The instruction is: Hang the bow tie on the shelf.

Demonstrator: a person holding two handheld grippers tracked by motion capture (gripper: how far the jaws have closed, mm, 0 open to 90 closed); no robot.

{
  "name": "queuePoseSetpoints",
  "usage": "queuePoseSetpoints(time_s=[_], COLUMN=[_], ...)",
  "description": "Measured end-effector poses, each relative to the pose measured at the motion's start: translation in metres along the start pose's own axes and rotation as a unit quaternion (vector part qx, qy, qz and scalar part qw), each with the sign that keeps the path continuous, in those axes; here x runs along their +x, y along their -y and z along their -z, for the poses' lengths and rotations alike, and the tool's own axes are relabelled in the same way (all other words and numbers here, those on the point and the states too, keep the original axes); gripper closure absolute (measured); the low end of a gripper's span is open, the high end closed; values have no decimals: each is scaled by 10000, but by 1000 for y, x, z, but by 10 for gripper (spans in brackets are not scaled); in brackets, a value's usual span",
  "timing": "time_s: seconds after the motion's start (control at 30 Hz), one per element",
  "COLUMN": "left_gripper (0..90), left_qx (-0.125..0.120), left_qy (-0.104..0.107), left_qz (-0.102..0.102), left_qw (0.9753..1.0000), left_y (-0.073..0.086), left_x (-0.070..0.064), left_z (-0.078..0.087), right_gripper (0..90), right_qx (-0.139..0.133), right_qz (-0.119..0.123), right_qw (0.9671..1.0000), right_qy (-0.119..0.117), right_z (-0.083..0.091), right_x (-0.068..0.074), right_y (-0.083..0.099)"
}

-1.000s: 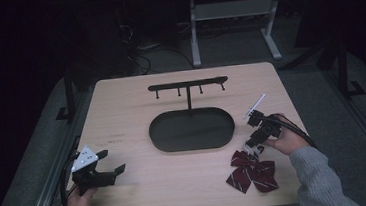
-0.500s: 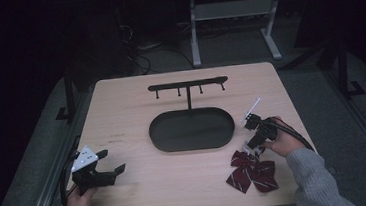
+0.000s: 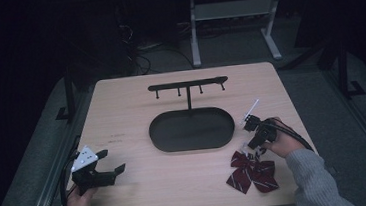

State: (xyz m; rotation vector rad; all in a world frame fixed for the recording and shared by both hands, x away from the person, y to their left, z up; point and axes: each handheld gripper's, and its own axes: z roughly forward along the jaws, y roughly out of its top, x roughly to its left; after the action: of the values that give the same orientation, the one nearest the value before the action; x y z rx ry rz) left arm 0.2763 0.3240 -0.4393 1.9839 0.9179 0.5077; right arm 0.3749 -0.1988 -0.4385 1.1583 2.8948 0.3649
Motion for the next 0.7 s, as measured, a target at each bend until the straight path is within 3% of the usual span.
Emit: queuePoseSetpoints(time_s=[0.27,0.7], left_gripper=[129,129], left_qx=[0,-20], left_qy=[-1,-10], left_qz=[9,5], left_qw=[10000,10000], left_y=[0,0], left_x=[0,0], left_z=[0,0], right_gripper=[875,875], right_qx=[-181,-402], right_qz=[58,435], right_qw=[9998,9980], right_qy=[-95,-225], right_z=[12,39], right_x=[5,19], right_y=[5,3])
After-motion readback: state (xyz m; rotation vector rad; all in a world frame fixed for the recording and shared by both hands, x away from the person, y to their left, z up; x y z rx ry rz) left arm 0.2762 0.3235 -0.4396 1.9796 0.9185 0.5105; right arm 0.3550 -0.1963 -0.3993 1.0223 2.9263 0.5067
